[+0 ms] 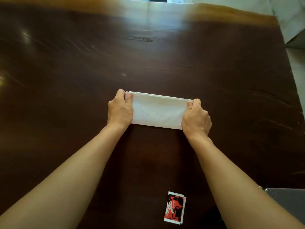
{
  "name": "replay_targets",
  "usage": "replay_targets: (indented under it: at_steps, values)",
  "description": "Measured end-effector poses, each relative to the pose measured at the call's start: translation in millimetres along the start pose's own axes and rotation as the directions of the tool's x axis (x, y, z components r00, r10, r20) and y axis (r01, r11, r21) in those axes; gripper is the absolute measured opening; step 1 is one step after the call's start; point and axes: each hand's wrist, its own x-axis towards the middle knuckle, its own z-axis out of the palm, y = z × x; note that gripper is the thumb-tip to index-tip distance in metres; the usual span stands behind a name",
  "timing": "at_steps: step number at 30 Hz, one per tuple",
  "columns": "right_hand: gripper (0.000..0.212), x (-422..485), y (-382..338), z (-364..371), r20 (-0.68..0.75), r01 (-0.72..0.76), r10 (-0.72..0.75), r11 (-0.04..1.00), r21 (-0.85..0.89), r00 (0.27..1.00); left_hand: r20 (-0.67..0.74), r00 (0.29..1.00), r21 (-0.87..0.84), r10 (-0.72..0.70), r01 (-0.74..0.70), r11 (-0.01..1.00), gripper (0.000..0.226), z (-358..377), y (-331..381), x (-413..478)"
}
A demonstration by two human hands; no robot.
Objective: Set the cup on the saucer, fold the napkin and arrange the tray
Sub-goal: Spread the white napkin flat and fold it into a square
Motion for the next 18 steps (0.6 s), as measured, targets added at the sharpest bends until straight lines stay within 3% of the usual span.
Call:
replay_targets:
  at_steps: [5,8,12,18]
  values:
    - [0.027,6,0,-2,0.012,-0.006,0.005,0.999,0.051,1.0,-0.074,0.985,-0.065,0.156,-0.161,0.985,0.033,1,0,-7]
    - [0.026,6,5,-5,0.011,0.002,-0.003,0.997,0.083,1.0,-0.102,0.965,0.073,0.241,-0.235,0.969,0.031,5,-2,-13]
    - [0.027,7,4,-5,-0.003,0.013,-0.013,1.0,-0.009,1.0,-0.109,0.973,0.286,0.205,-0.167,0.944,0.038,9,6,-10]
    - [0.025,15,1,-7,0.041,-0.046,0.047,0.998,-0.039,0.998,-0.047,0.989,0.388,0.142,-0.113,0.915,0.036,9,14,-5]
